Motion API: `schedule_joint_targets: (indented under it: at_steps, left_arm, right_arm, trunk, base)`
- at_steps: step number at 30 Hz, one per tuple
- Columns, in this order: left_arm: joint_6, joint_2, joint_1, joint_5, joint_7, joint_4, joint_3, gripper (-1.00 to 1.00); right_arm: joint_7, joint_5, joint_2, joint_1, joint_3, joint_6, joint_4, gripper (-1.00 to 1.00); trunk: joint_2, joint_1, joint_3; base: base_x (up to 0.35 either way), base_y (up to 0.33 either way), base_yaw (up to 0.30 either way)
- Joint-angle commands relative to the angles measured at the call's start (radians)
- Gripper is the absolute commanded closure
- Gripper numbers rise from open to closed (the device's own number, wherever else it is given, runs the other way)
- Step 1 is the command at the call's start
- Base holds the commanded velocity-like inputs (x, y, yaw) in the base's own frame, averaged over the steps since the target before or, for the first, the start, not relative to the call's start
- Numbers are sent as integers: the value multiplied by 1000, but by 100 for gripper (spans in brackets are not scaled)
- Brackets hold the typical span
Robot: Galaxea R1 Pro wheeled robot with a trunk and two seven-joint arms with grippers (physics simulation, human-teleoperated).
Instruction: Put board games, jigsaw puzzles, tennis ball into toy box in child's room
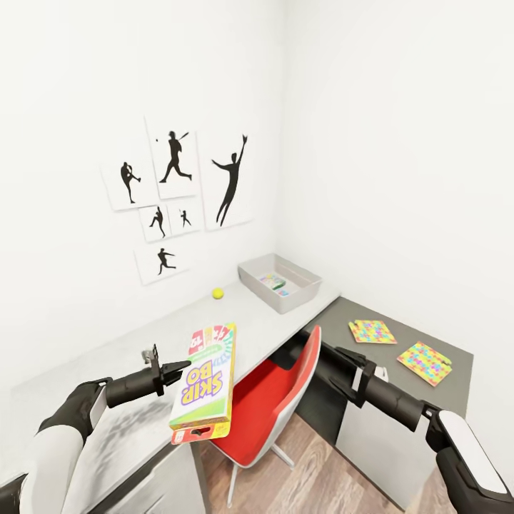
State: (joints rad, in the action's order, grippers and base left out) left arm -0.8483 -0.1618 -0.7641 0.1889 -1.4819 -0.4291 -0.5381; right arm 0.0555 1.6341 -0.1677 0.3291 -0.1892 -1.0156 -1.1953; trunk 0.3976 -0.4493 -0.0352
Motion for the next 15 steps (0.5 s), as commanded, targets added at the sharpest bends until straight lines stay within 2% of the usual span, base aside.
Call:
schedule_joint_targets:
  at_steps: [1, 8, 15]
  left_arm:
    - [-9, 1, -1, 10, -6, 0, -6, 100]
    - [-9, -2, -1, 10, -6, 0, -7, 100]
    - [-9, -7, -1, 10, -6, 0, -7, 100]
  right_arm:
    - [6, -7, 0, 1, -1, -4, 0, -100]
    - [6, -7, 1, 1, -1, -4, 0, -100]
    - [6, -7, 1, 1, -1, -4, 0, -100]
  trunk:
    - [2, -1, -3]
    - [2, -1, -8]
    - [2, -1, -16]
  base:
    - [0, -32, -44]
    - [3, -156, -70]
    - [22, -56, -135]
